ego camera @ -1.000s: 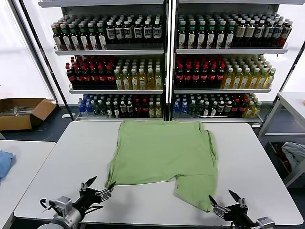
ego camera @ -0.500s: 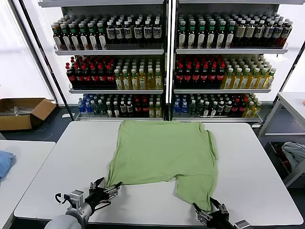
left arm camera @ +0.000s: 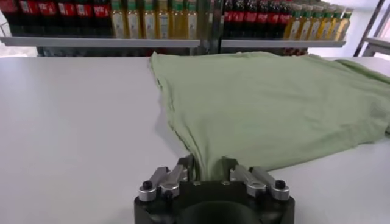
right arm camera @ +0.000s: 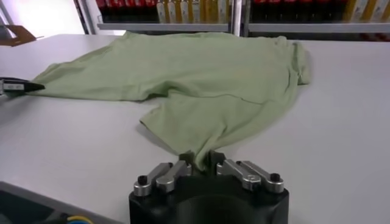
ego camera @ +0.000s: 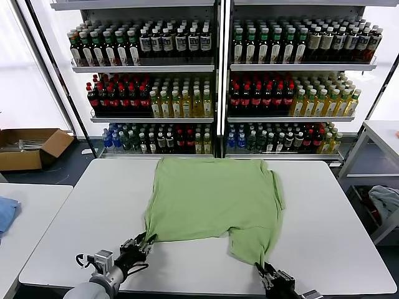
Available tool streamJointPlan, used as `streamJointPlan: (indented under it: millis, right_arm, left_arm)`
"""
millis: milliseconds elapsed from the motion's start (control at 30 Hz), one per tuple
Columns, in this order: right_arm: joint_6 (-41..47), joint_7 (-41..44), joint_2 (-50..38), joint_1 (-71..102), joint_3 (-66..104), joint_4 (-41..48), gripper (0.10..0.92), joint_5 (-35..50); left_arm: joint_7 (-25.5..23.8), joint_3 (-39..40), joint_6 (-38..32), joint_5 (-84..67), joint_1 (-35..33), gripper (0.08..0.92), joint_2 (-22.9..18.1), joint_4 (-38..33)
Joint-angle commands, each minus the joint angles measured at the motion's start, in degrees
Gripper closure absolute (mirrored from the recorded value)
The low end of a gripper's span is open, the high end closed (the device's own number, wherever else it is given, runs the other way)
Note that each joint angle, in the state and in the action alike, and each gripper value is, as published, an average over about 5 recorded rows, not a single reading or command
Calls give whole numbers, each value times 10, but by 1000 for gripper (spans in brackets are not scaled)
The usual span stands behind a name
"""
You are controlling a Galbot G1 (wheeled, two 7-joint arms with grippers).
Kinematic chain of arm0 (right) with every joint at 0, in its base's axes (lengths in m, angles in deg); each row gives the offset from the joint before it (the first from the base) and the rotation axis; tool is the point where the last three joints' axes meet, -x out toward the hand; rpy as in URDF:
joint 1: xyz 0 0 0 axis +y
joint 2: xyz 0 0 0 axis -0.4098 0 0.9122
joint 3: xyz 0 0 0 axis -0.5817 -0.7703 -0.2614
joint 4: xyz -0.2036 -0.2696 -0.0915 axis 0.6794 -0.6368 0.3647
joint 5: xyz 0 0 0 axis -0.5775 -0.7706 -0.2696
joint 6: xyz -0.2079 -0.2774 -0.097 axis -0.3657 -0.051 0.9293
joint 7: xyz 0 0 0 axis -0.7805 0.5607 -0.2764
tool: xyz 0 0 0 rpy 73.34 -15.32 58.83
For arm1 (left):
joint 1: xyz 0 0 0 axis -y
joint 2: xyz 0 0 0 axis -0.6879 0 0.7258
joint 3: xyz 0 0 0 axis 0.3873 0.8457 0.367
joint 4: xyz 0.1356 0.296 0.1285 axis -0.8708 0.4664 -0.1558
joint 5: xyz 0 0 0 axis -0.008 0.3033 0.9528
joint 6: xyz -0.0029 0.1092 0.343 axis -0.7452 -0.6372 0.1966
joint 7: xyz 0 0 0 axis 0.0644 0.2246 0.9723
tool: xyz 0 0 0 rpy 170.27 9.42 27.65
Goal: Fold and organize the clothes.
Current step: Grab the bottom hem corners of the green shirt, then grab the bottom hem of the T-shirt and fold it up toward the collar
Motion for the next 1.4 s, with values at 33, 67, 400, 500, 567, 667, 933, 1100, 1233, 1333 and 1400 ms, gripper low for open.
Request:
streamJointPlan:
  millis: [33,67,400,500,567,667,933,1100,1233,1333,1400]
  right_arm:
    - [-39,3,1,12,6,-16,919,3]
    - [-47,6,1,21,12,-25,919,6]
    - [-160,36,0,128,53,-70,919,10]
    - [-223,48,5,163,64,-76,919,-4]
    - [-267,54,6,191,71,-80,919,-12]
    - [-317,59,8,241,80,-90,919,-6]
    - [-433,59,20,321,87,-72,919,25]
    - [-458,56,25,310,77,-54,919,35]
    - [-430,44,31,257,68,-64,919,49]
    - [-389,31,29,188,63,-69,919,76]
    - [-363,22,24,132,58,-63,919,91]
  left_arm:
    - [1,-4,-4,8,-21,725,2,-48]
    - [0,-6,-5,10,-26,751,3,-61]
    - [-6,-23,-5,22,-74,896,3,-130]
    - [-6,-34,-4,26,-101,897,-3,-160]
    - [-6,-41,-4,31,-125,898,-8,-179]
    - [-6,-49,-4,41,-168,898,-15,-204]
    - [-1,-74,14,66,-255,897,-27,-252]
    - [-4,-80,18,70,-253,898,-25,-255]
    - [-7,-79,18,61,-225,897,-6,-245]
    - [-10,-76,16,40,-182,897,11,-229]
    - [-8,-68,12,29,-143,897,13,-213]
